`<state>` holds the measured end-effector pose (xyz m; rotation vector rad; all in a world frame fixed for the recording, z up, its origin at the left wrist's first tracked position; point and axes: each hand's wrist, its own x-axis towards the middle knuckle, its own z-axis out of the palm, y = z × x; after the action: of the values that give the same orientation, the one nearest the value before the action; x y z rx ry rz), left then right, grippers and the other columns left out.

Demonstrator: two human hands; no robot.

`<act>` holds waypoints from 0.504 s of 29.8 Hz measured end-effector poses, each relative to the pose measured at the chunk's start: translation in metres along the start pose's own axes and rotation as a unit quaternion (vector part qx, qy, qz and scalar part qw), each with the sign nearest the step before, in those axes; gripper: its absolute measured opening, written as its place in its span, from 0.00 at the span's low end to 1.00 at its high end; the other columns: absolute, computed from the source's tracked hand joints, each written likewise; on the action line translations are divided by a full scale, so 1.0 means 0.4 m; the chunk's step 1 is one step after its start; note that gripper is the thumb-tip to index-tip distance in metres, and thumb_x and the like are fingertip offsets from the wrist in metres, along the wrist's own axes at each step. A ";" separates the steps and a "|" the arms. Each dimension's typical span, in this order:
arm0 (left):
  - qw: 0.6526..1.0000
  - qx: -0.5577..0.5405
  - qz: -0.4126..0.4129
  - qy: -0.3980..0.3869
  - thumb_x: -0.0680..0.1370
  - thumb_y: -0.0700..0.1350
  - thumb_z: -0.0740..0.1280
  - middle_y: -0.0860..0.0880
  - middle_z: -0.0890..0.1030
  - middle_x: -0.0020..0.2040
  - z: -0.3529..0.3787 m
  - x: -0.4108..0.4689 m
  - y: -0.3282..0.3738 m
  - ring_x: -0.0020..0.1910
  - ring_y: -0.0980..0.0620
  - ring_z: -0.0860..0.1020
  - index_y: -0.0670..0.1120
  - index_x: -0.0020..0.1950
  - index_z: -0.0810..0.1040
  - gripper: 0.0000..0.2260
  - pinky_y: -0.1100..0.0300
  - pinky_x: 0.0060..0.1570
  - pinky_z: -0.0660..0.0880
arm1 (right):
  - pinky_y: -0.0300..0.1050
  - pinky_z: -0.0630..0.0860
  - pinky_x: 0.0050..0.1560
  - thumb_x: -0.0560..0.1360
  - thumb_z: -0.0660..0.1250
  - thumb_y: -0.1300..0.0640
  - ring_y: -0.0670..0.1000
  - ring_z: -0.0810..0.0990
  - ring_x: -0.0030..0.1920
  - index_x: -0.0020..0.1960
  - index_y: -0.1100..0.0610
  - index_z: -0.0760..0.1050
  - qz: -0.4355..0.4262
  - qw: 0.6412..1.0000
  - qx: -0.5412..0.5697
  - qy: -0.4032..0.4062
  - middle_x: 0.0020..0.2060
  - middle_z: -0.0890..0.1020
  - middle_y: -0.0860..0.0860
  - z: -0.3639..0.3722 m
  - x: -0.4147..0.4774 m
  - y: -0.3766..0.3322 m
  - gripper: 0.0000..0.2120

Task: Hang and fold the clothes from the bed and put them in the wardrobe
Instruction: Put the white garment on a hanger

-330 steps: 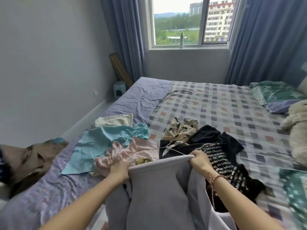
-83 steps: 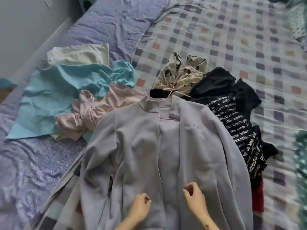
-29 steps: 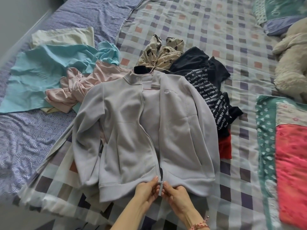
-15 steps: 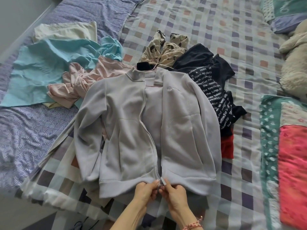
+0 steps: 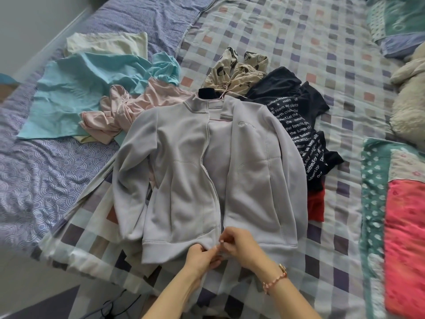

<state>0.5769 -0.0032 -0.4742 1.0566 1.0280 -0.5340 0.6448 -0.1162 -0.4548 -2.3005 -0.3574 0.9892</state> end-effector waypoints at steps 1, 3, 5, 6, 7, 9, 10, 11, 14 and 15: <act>1.000 0.004 0.004 0.002 0.75 0.38 0.69 0.43 0.83 0.36 0.000 0.000 0.001 0.38 0.49 0.82 0.38 0.42 0.80 0.04 0.63 0.34 0.77 | 0.29 0.64 0.36 0.71 0.66 0.63 0.48 0.73 0.42 0.47 0.62 0.78 -0.011 1.000 -0.013 -0.007 0.33 0.74 0.44 -0.003 0.012 0.001 0.06; 1.000 0.004 0.014 0.010 0.76 0.36 0.67 0.45 0.82 0.32 -0.001 -0.008 0.000 0.31 0.52 0.82 0.38 0.40 0.78 0.05 0.65 0.30 0.76 | 0.34 0.67 0.37 0.71 0.65 0.63 0.47 0.73 0.40 0.45 0.62 0.78 -0.017 0.999 -0.037 -0.004 0.36 0.80 0.50 -0.005 0.025 -0.006 0.05; 0.999 0.027 0.028 0.022 0.77 0.34 0.64 0.44 0.81 0.32 -0.003 -0.016 0.002 0.27 0.54 0.80 0.38 0.41 0.77 0.06 0.67 0.27 0.75 | 0.42 0.71 0.41 0.70 0.66 0.64 0.49 0.75 0.39 0.41 0.62 0.77 -0.020 0.999 -0.017 0.041 0.38 0.81 0.55 -0.021 0.049 -0.014 0.02; 0.998 0.045 0.030 0.028 0.77 0.33 0.64 0.43 0.80 0.33 -0.003 -0.018 0.000 0.27 0.54 0.79 0.38 0.42 0.77 0.05 0.67 0.26 0.75 | 0.44 0.72 0.42 0.71 0.67 0.65 0.50 0.76 0.39 0.40 0.62 0.77 -0.020 0.997 0.002 0.069 0.37 0.81 0.56 -0.038 0.068 -0.016 0.01; 0.997 0.059 0.030 0.030 0.77 0.33 0.64 0.43 0.79 0.34 -0.008 -0.024 -0.006 0.26 0.54 0.78 0.37 0.43 0.76 0.04 0.67 0.25 0.74 | 0.44 0.71 0.41 0.71 0.68 0.65 0.51 0.76 0.39 0.39 0.62 0.77 -0.022 0.996 0.014 0.091 0.37 0.81 0.57 -0.060 0.089 -0.027 0.02; 0.995 0.086 0.009 0.040 0.77 0.32 0.64 0.42 0.78 0.32 -0.019 -0.037 -0.021 0.21 0.56 0.76 0.36 0.44 0.74 0.02 0.67 0.22 0.71 | 0.41 0.69 0.38 0.71 0.68 0.67 0.51 0.75 0.37 0.39 0.63 0.77 -0.034 0.992 0.023 0.115 0.36 0.80 0.57 -0.112 0.132 -0.064 0.03; 0.994 0.103 -0.014 0.044 0.77 0.32 0.64 0.42 0.77 0.31 -0.029 -0.040 -0.028 0.20 0.56 0.75 0.37 0.44 0.73 0.03 0.66 0.20 0.70 | 0.40 0.67 0.35 0.72 0.68 0.67 0.50 0.73 0.36 0.37 0.61 0.76 -0.035 0.992 0.030 0.116 0.35 0.78 0.56 -0.137 0.150 -0.083 0.06; 0.991 0.115 -0.045 0.044 0.77 0.33 0.64 0.43 0.77 0.30 -0.041 -0.046 -0.031 0.19 0.56 0.74 0.37 0.44 0.72 0.03 0.66 0.19 0.69 | 0.38 0.67 0.33 0.72 0.68 0.67 0.50 0.72 0.34 0.35 0.57 0.74 -0.034 0.993 0.035 0.106 0.34 0.77 0.55 -0.155 0.161 -0.107 0.10; 0.961 0.255 -0.102 0.042 0.79 0.39 0.60 0.43 0.83 0.36 -0.070 -0.043 0.001 0.32 0.50 0.82 0.39 0.50 0.74 0.05 0.63 0.27 0.73 | 0.34 0.67 0.31 0.73 0.67 0.67 0.45 0.70 0.29 0.30 0.51 0.67 -0.034 0.998 0.008 0.047 0.31 0.75 0.51 -0.171 0.171 -0.145 0.18; 0.930 0.353 -0.080 0.064 0.80 0.44 0.58 0.41 0.83 0.46 -0.085 -0.035 0.026 0.44 0.46 0.83 0.39 0.55 0.75 0.11 0.59 0.35 0.76 | 0.34 0.67 0.31 0.73 0.67 0.67 0.45 0.70 0.28 0.30 0.52 0.67 -0.035 0.999 0.005 0.040 0.31 0.75 0.51 -0.169 0.171 -0.157 0.17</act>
<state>0.5641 0.0303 -0.4613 1.6644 1.0654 -1.0257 0.7405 -0.0642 -0.4179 -2.2954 -0.3973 0.8597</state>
